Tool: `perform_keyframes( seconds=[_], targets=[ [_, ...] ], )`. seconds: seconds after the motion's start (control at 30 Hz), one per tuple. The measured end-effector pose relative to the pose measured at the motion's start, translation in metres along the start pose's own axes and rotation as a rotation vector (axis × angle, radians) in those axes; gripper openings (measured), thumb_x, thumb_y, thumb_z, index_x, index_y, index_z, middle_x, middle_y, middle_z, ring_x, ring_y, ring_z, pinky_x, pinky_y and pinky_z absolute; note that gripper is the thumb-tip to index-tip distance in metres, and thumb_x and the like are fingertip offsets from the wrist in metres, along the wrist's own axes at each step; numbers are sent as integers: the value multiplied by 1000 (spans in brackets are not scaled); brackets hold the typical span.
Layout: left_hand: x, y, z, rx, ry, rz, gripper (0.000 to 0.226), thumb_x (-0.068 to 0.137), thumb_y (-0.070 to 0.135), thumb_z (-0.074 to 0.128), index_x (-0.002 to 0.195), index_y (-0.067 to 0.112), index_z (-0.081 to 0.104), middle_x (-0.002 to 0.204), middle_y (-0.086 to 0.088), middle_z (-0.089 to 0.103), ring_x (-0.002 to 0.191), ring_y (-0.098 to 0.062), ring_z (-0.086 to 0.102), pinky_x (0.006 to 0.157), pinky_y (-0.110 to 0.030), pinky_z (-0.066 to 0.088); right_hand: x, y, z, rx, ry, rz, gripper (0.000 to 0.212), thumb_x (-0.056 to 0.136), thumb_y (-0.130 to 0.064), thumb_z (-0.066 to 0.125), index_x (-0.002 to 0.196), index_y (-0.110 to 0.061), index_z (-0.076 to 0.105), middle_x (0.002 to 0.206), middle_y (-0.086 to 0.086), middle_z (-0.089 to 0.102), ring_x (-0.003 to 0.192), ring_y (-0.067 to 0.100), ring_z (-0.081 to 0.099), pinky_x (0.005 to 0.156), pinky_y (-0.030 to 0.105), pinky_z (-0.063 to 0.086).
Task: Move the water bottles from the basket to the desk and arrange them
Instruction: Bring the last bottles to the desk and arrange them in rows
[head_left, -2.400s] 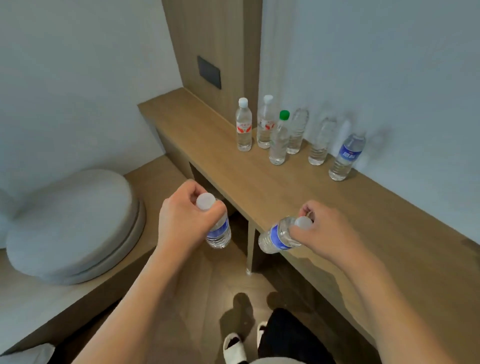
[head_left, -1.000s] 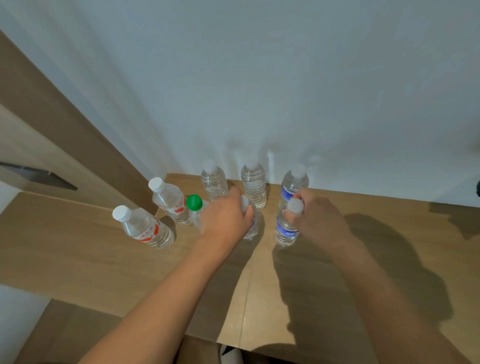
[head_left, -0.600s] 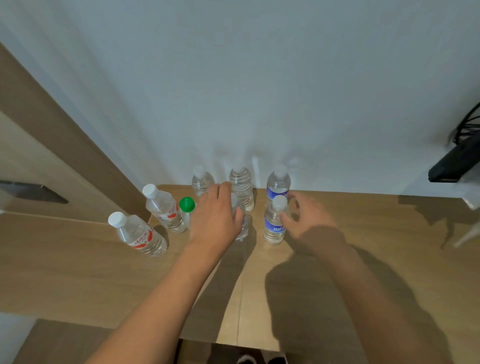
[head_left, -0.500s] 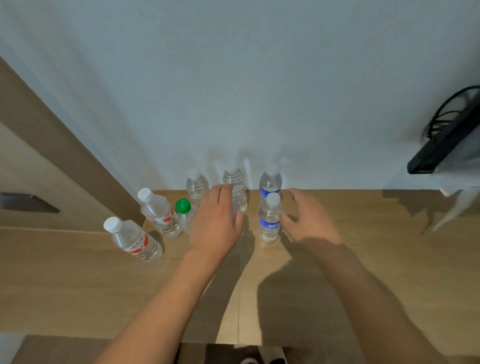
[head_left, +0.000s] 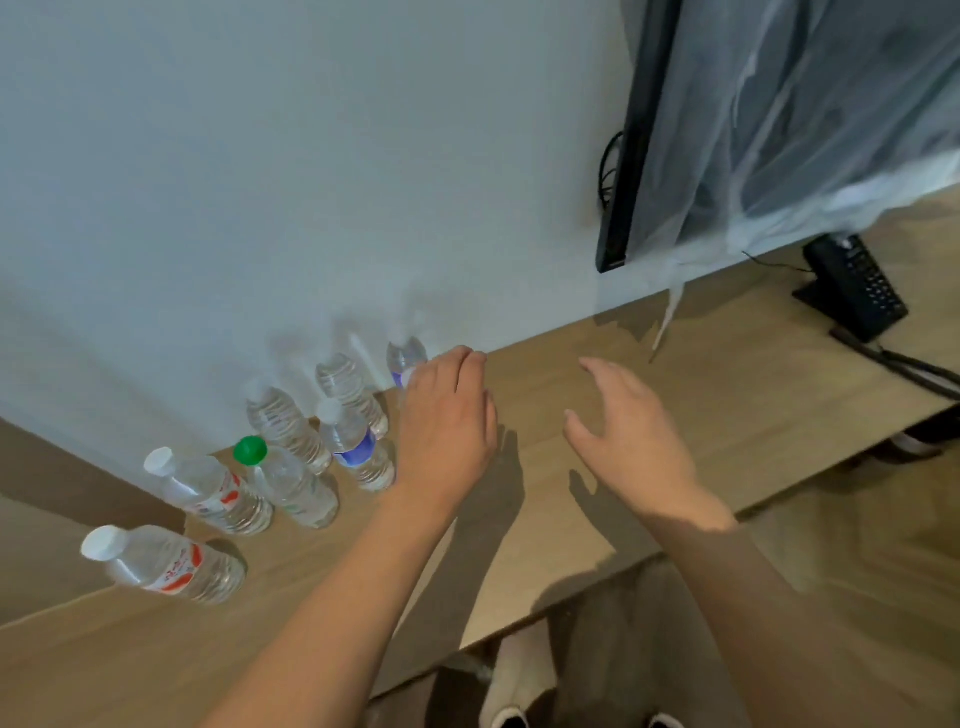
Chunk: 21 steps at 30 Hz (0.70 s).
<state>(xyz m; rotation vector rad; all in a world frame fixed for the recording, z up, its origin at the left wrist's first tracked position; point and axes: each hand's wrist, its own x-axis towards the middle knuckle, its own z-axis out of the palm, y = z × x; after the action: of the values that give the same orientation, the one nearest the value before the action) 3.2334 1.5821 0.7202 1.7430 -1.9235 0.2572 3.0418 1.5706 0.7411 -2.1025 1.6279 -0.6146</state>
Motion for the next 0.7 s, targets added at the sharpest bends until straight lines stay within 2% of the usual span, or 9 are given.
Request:
perform_keyframes(
  seconds=[0.13,0.3,0.47,0.57,0.7],
  targets=[
    [18,64,27,-40,-49,101,36,85,12,54,119,0,59,120,-16,59,107,-34,55,94,-46,45,-23,54,-43,10,63,123,60,96,-31,56,151,-25,32,154,-3,36,142,14,32,118,35,29],
    [34,167,57,-74,-102,203,34,86,12,62,119,4,61,119,-15,62,109,-32,57,98,-46,46,-53,133,-100,-30,131,249,61,95,-31,57,150,-20,34,151,1,41,139,17,37,116,33,30],
    [49,300,94,-132,-153,332,33,91,18,60,123,7,61,126,-11,60,118,-29,55,108,-45,39,-96,232,-172,-67,225,409,61,94,-30,57,149,-17,36,149,4,44,138,21,38,113,33,31],
    [58,371,115,-176,-155,398,35,91,17,60,125,7,60,128,-12,59,119,-30,54,109,-47,40,-119,285,-211,-69,292,463,61,93,-32,58,148,-17,38,149,3,45,137,20,40,113,34,34],
    [67,457,142,-224,-156,475,35,92,19,56,124,6,58,128,-13,58,116,-32,53,106,-48,40,-149,348,-257,-85,382,515,59,92,-29,60,147,-15,41,148,4,46,136,20,41,114,32,32]
  ],
)
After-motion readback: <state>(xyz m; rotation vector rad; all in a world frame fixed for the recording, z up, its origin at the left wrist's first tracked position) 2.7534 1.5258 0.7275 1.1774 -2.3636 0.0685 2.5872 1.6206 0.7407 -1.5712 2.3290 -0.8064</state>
